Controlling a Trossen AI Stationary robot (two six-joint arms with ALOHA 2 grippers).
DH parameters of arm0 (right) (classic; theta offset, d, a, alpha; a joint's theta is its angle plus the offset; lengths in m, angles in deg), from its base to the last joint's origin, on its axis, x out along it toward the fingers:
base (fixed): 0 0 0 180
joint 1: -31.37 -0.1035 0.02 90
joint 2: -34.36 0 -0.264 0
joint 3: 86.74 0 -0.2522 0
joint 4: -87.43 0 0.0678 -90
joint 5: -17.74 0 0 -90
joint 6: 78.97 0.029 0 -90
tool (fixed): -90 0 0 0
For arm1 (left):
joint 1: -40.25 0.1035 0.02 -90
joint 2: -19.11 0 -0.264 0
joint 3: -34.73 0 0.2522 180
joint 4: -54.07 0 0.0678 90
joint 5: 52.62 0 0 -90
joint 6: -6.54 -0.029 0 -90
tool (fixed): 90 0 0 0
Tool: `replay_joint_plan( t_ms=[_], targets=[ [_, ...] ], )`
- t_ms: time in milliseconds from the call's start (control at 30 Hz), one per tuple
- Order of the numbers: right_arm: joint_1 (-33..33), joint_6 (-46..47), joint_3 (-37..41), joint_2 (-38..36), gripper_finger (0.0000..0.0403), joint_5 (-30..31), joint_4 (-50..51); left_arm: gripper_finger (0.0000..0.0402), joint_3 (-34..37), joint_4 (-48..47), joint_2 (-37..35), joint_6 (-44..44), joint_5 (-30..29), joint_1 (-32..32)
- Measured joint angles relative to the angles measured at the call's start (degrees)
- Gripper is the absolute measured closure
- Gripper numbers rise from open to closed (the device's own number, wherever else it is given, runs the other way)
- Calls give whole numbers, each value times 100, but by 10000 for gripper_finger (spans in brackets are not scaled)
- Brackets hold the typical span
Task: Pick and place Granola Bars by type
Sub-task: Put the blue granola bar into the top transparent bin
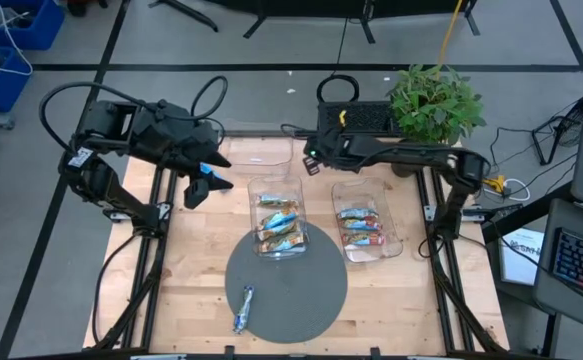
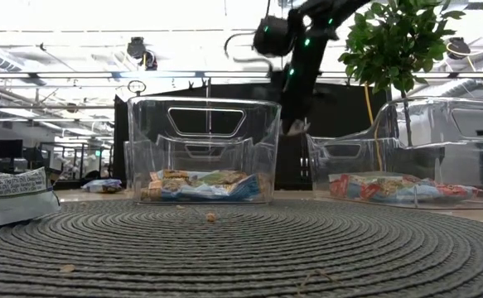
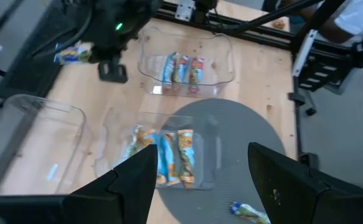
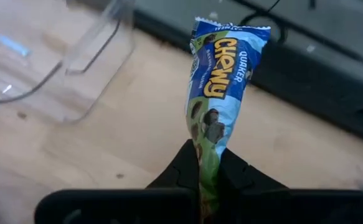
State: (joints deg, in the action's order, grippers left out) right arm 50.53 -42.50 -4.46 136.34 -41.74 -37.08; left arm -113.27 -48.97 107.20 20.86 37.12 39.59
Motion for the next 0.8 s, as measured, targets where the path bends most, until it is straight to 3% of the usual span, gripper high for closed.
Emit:
replay_joint_plan(
  t_ms=[133,533,800],
  targets=[
    [-160,-172,0,-593,395,269,99,149,0,9,0,-152,-281,0],
    [-737,-664,0,-2121,395,245,-125,149,0,833,0,-393,-584,37],
    [-1342,-1168,-2,-2705,395,57,-1405,149,0,1548,0,-566,-892,37]
  ],
)
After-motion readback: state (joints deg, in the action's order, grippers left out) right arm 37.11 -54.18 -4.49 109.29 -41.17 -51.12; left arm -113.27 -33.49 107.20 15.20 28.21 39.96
